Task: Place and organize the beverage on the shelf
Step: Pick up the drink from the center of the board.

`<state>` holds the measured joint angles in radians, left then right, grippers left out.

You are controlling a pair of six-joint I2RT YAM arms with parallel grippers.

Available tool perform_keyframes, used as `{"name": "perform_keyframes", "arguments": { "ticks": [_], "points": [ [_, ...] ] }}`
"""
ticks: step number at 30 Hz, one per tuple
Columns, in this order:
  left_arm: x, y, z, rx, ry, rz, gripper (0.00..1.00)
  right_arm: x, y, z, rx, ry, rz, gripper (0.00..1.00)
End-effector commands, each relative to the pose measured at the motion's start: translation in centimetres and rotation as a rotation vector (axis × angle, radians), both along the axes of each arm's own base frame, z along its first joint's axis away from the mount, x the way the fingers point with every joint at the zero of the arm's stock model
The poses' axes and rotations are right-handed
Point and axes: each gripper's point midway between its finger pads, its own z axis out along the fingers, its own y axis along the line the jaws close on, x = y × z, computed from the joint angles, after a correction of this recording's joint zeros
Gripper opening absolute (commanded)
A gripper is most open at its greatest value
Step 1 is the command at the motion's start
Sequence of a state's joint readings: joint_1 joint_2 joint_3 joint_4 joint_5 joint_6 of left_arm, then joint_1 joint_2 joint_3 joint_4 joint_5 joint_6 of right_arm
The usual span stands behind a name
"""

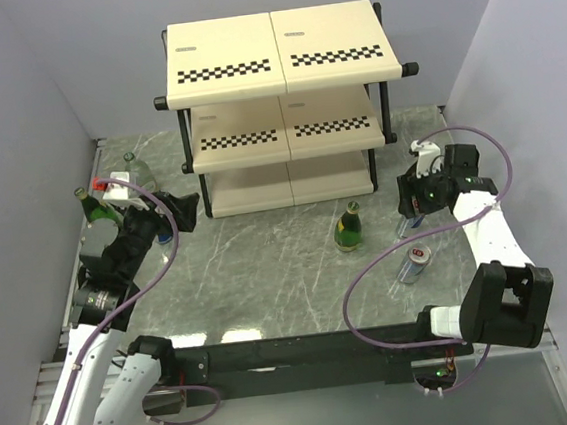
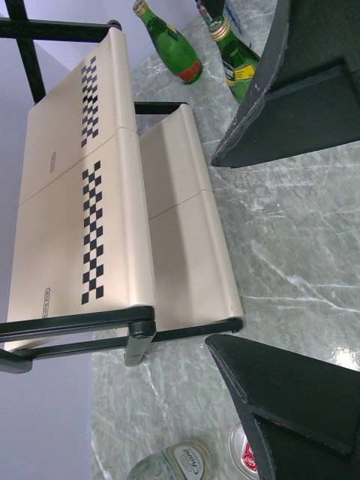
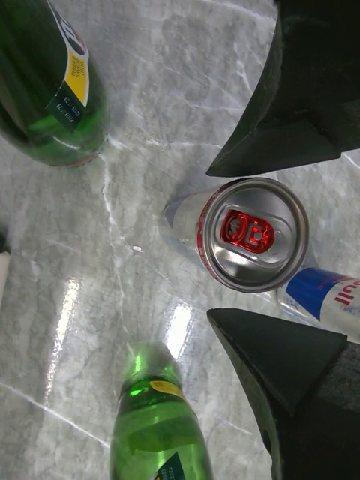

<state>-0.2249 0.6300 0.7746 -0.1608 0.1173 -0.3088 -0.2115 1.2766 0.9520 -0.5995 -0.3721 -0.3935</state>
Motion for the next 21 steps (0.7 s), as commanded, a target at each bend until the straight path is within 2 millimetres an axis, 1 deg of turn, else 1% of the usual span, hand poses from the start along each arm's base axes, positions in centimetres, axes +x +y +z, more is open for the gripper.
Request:
{"name": "perform_keyframes", "arguments": {
  "ticks": [1,3,4,11,13,14,15,17,18,20,21],
  "points": [
    [-0.6,-0.2,3.4,-0.019,-0.097,-0.020,1.00,0.5,-0.3,-0.1,-0.022,-0.015,-0.011,0.75],
    [-0.6,-0.2,3.4,-0.019,-0.101,-0.018,0.99,0.3,-0.3,-0.3,-0.026,-0.012,-0.011,0.73],
    [-0.6,-0.2,3.4,-0.019,-0.101,-0.018,0.99,0.3,-0.4,-0.2,-0.028,-0.015,-0.016,0.70],
    [-0.5,-0.2,3.3,-0.018,-0.096,-0.021,0.99,0.3,-0.5,0.3,-0.037,-0.031,-0.027,0.60],
    [-0.6,-0.2,3.3,-0.018,-0.098,-0.021,0.99,0.3,-0.4,0.5,-0.033,-0.034,-0.021,0.53],
    [-0.7,-0.4,3.3,-0.017,-0.100,-0.030,1.00,0.3,-0.4,0.6,-0.032,-0.033,-0.021,0.49],
    [-0.7,-0.4,3.5,-0.016,-0.107,-0.035,1.00,0.4,-0.4,0.9,-0.032,-0.041,-0.020,0.36],
    [-0.9,-0.8,3.5,-0.017,-0.113,-0.058,0.99,0.5,-0.4,1.7,-0.035,-0.061,-0.022,0.25],
    [-1.0,-0.9,3.5,-0.017,-0.119,-0.069,0.99,0.5,-0.4,2.3,-0.041,-0.080,-0.022,0.13],
    [-1.3,-1.3,3.9,-0.019,-0.139,-0.091,1.00,0.6,-0.6,3.4,-0.052,-0.108,-0.028,0.06],
    [-1.7,-1.9,4.0,-0.019,-0.145,-0.131,0.99,0.6,-0.6,3.9,-0.057,-0.116,-0.032,0.00]
  ]
}}
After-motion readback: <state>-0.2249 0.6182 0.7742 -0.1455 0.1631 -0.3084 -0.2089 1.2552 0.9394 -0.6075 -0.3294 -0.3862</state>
